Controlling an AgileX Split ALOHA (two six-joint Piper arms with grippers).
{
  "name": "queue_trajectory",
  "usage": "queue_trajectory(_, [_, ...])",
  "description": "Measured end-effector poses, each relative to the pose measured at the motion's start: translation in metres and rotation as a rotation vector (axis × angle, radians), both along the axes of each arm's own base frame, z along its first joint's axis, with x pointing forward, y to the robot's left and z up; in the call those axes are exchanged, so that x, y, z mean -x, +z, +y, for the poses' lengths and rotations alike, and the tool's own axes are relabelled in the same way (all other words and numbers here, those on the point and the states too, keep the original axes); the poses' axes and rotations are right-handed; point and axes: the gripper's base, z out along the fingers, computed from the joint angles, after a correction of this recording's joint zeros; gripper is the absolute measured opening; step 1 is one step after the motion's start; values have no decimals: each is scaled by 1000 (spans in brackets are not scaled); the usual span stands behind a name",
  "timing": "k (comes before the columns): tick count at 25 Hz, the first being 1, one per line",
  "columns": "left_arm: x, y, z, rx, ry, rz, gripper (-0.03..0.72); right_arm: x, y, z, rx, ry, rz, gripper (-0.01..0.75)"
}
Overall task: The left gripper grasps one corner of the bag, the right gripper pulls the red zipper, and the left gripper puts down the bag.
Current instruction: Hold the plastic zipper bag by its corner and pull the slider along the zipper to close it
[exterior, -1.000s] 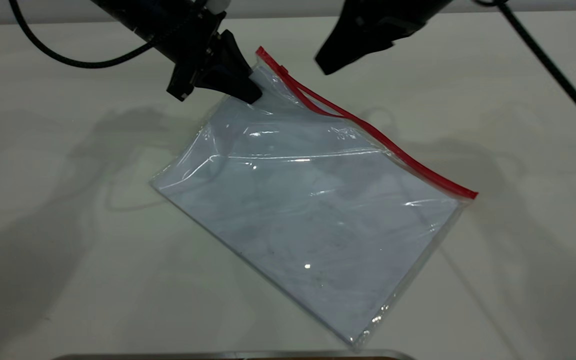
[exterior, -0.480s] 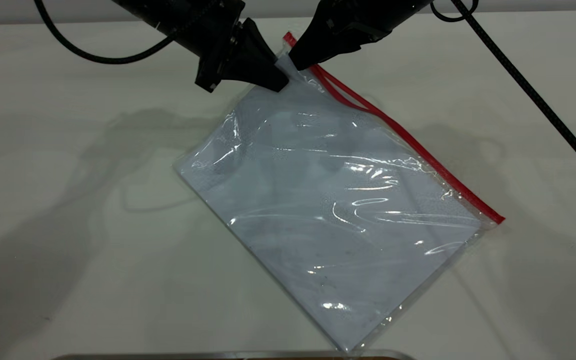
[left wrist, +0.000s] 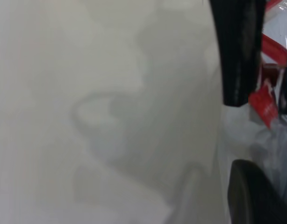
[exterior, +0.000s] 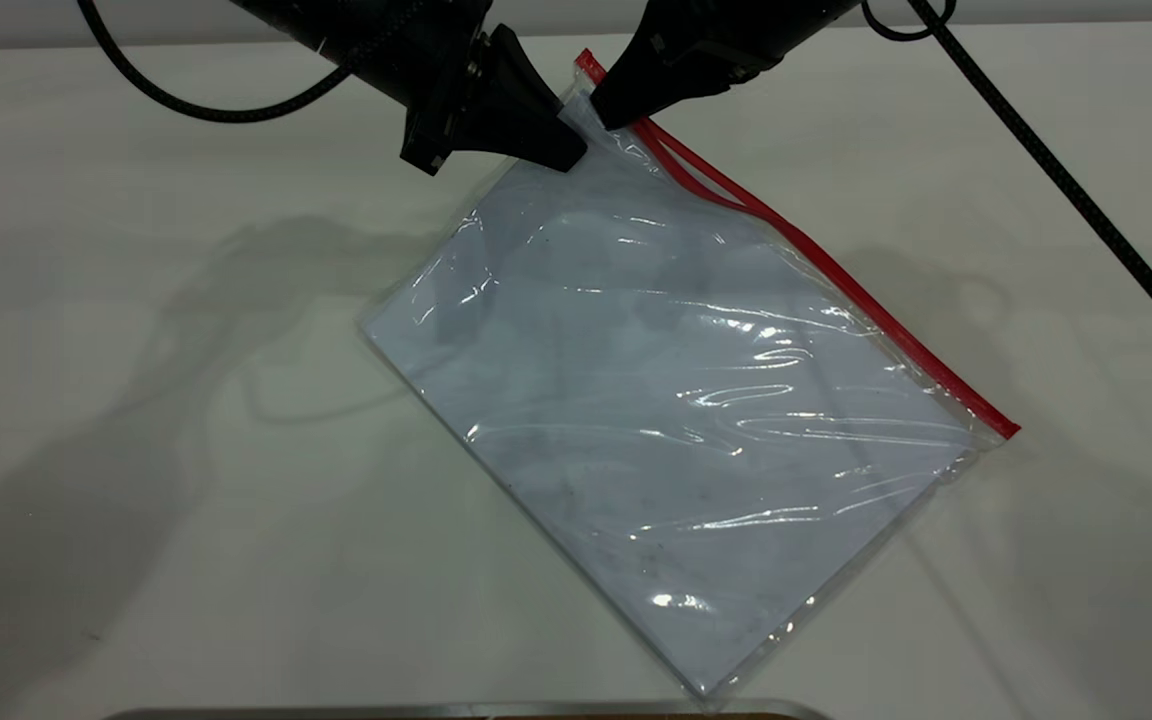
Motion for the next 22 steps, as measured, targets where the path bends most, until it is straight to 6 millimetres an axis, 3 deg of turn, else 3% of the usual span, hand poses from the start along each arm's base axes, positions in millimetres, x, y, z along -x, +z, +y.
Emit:
queue_trajectory(3, [0, 0, 0, -1, 11, 12, 53, -1, 0, 0, 4, -4, -4, 36])
queue_trajectory(22, [-1, -1, -3, 55, 76, 85, 53, 0, -1, -19, 31, -41, 158, 39])
